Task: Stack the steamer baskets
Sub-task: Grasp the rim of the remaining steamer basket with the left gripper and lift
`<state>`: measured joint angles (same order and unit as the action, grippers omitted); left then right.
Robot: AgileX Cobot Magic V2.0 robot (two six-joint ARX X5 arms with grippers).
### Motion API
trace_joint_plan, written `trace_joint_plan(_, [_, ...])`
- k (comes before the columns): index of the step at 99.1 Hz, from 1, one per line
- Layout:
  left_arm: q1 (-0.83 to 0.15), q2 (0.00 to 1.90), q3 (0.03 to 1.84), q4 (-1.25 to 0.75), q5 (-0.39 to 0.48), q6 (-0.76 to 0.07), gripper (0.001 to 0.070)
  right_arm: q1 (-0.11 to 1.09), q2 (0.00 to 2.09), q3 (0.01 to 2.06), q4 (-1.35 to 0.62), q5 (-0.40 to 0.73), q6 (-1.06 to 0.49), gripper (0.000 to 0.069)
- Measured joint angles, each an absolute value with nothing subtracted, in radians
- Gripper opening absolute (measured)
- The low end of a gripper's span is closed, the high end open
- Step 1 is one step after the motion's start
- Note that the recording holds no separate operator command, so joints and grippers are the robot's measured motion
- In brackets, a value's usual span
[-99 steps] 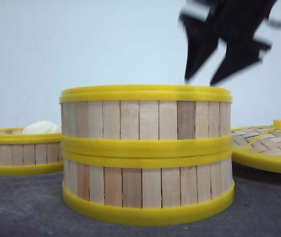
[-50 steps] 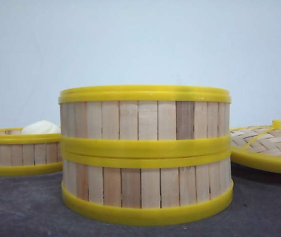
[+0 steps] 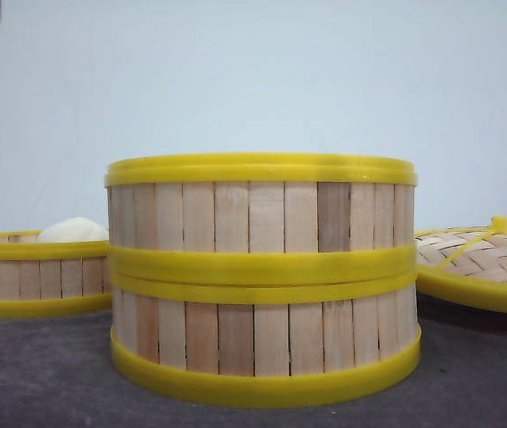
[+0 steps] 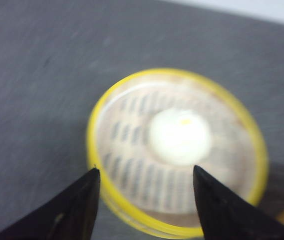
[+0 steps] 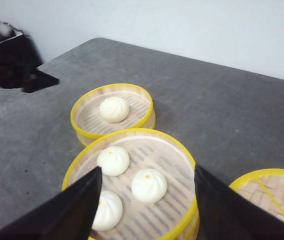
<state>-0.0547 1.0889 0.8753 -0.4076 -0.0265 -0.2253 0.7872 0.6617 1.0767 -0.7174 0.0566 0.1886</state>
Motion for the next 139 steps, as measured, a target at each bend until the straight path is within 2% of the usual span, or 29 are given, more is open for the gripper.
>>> trace_joint_plan(12, [-0.006,1.218,0.9,-0.394,-0.02,-0.234,0.0343,0.794,0.662,1.077,-0.717,0.057,0.189,0.0358])
trace_joint_plan(33, [0.002,1.406,0.967,-0.394,-0.02,-0.251,0.0343,0.794,0.662,1.077,-0.717,0.057,0.189,0.0358])
trace_joint_plan(66, [0.015,1.545,1.007,-0.395,-0.02,-0.252,0.034,0.794,0.662,1.077,-0.717,0.057,0.189,0.0358])
trace_joint_plan(94, [0.019,1.576,1.007,-0.373,-0.02,-0.252,0.0189,0.794,0.691,1.077,-0.714,0.056,0.189,0.0358])
trace_joint_plan(133, [0.019,1.616,1.008,-0.36,-0.015,-0.255,0.0177,0.813,0.712,1.077,-0.694,0.054,0.191,0.0358])
trace_joint_plan(139, [0.019,1.623,1.011,-0.358,-0.009,-0.256,0.0152,0.813,0.712,1.077,-0.693,0.054,0.191,0.0358])
